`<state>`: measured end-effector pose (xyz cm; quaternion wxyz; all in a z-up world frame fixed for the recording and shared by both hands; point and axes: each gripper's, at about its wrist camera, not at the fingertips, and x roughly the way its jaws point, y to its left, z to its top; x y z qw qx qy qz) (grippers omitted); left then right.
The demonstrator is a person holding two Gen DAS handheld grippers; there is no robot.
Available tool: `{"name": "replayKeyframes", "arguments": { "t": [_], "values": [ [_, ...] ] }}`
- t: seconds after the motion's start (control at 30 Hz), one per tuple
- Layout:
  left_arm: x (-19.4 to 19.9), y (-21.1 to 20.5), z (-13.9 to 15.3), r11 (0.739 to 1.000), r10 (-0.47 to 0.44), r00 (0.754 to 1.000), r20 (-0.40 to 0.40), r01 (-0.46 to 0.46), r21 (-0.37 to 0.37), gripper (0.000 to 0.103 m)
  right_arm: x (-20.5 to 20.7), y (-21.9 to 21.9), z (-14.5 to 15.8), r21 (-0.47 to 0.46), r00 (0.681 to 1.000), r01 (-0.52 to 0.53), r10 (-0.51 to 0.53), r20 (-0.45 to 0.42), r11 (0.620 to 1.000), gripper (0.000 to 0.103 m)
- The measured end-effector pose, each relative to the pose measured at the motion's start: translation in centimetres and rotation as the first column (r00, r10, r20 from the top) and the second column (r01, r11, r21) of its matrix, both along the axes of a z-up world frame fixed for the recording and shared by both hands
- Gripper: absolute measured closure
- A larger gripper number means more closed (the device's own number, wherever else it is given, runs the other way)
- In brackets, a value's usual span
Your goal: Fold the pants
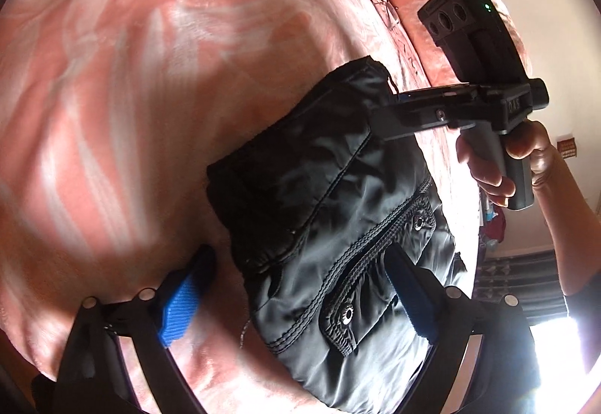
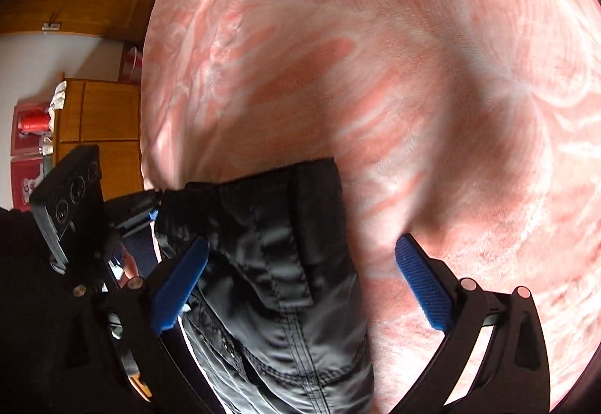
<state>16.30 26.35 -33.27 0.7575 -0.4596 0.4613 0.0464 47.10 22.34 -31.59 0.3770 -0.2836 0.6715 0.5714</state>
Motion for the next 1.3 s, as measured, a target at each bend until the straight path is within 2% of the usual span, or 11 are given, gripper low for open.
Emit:
{"name": "replayKeyframes", "arguments": {
  "t": [0.03,0.07,0.13,0.2,0.27,0.4,0.47,0.53,0.67,0.97,1.3],
  "values": [
    [0.0,0.0,0.0,1.000,0.001,1.000,-0.002,-0.001,0.001,0.013,-0.1,0.2,0.1,0.004,1.000,0.000,0.000,-0.004,1.000,0.002],
    [-0.2,0.2,0.0,1.000,0.011,1.000,-0.006,-0.011,0.000,0.020,-0.2,0.4,0.2,0.012,1.000,-0.002,0.002,-0.012,1.000,0.003],
    [-0.8,1.0,-0.1,1.000,0.025,1.000,-0.014,-0.025,-0.013,0.043,-0.4,0.5,0.2,0.016,0.999,-0.005,0.005,-0.032,1.000,0.008],
    [-1.4,1.7,-0.4,0.998,0.035,0.999,-0.007,-0.035,-0.054,0.055,-0.7,0.6,0.2,0.007,0.998,-0.014,0.014,-0.063,1.000,0.029],
    [-1.8,2.1,-0.5,0.996,0.039,0.999,-0.002,-0.039,-0.079,0.060,-1.1,1.0,0.3,-0.002,0.998,-0.028,0.028,-0.062,1.000,0.032],
    [-2.5,2.2,-0.3,0.996,0.041,0.999,0.013,-0.040,-0.076,0.065,-1.6,1.6,0.3,-0.021,0.998,-0.041,0.040,-0.057,0.999,0.036],
    [-2.7,2.1,-0.3,0.996,0.043,0.999,0.019,-0.041,-0.074,0.067,-1.9,1.9,0.4,-0.024,0.998,-0.045,0.043,-0.052,0.999,0.054],
    [-3.1,2.0,-0.4,0.996,0.044,0.999,0.025,-0.042,-0.078,0.069,-1.8,1.9,0.4,-0.025,0.998,-0.043,0.042,-0.040,0.999,0.064],
    [-2.6,1.9,-0.2,0.997,0.041,0.998,0.037,-0.038,-0.073,0.073,-1.8,1.6,1.2,-0.015,0.999,-0.039,0.039,-0.017,0.999,0.075],
    [-2.8,1.2,2.9,1.000,0.008,0.998,0.068,-0.007,-0.022,0.077,-3.1,0.2,5.8,0.035,0.996,-0.054,0.051,0.079,0.998,0.084],
    [-2.4,-2.2,10.3,0.993,-0.081,0.986,0.147,0.067,0.098,0.077,-4.8,-4.9,14.4,0.096,0.977,-0.010,-0.011,0.215,0.995,0.085]
  ]
}}
